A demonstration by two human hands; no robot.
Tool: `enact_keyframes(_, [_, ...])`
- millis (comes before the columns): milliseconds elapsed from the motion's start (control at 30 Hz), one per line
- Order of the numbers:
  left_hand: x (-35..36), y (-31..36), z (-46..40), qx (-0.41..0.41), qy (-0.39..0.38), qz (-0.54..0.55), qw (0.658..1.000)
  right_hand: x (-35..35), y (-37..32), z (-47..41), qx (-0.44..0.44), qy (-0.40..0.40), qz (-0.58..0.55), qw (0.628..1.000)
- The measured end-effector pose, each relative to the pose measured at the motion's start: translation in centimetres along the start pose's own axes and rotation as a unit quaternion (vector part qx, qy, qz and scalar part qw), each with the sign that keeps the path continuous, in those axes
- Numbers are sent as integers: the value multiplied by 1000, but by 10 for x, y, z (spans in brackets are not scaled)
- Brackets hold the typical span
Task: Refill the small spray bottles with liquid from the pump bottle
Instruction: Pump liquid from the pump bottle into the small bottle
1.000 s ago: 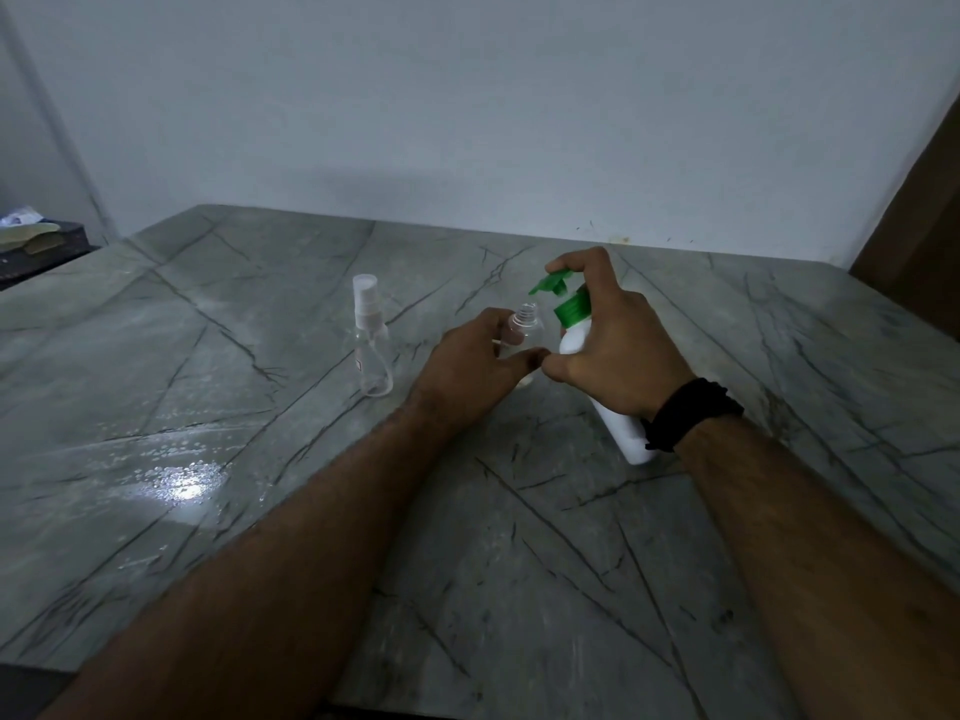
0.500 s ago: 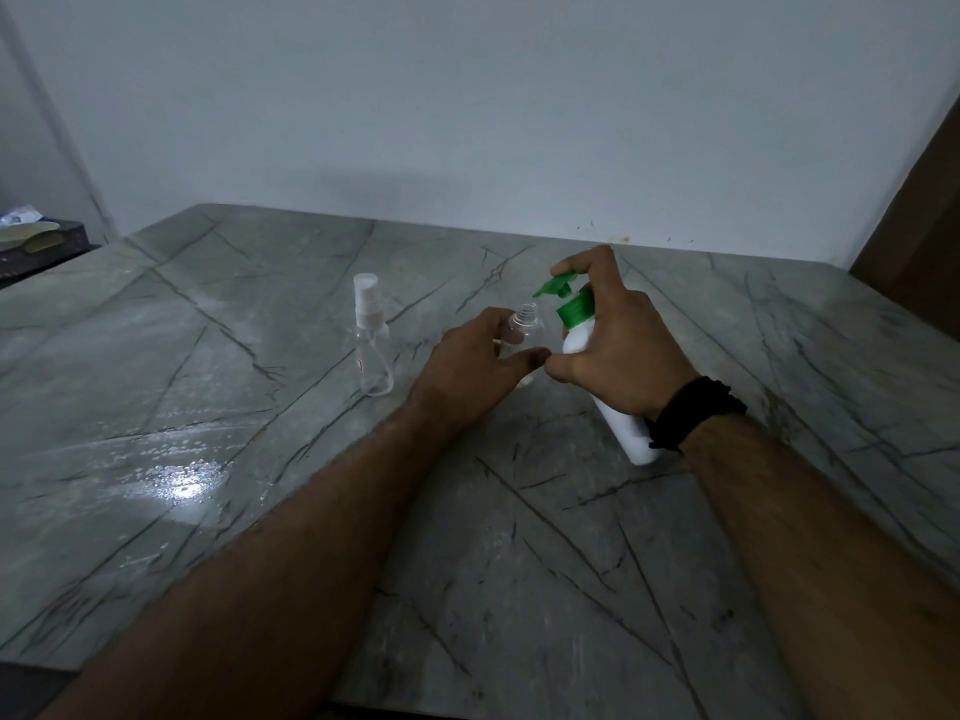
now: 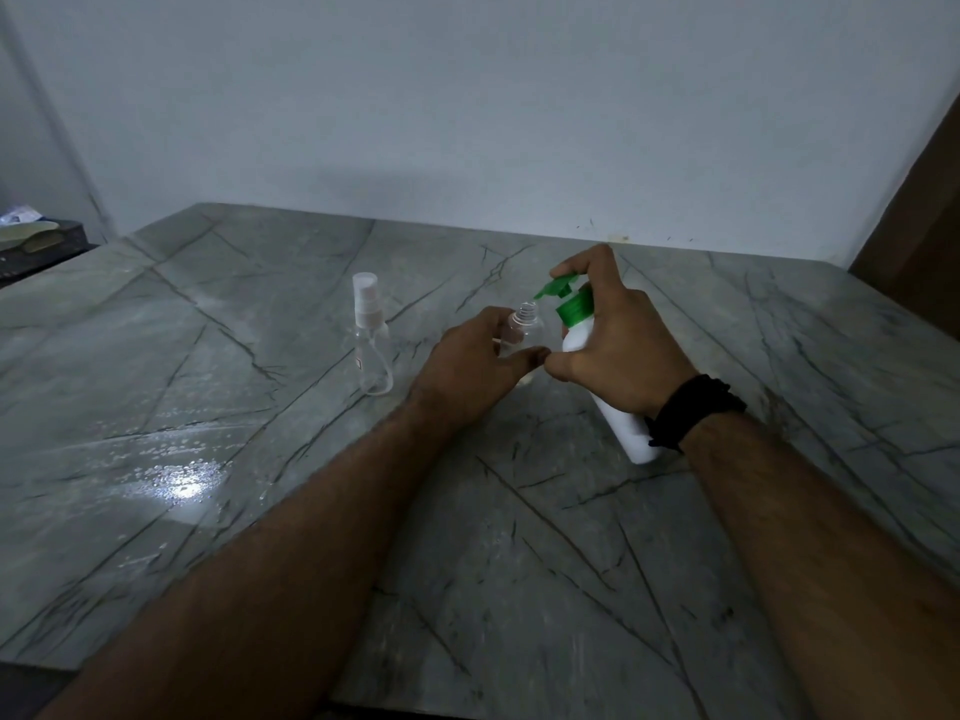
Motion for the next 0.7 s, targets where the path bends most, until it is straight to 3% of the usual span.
enact_keyframes(700, [1,-3,-2,4,9,1,1000,1,-1,-1,-8,-1,-6,1000])
Point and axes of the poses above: each hand's wrist, its own z-axis away from the middle knuckle, its own x-axis out of the palm, y = z × x, the point moved 10 cm from there along -z, towards the middle knuckle, and after that the axes turned 5 degrees about -x, right-handed, at the moved point
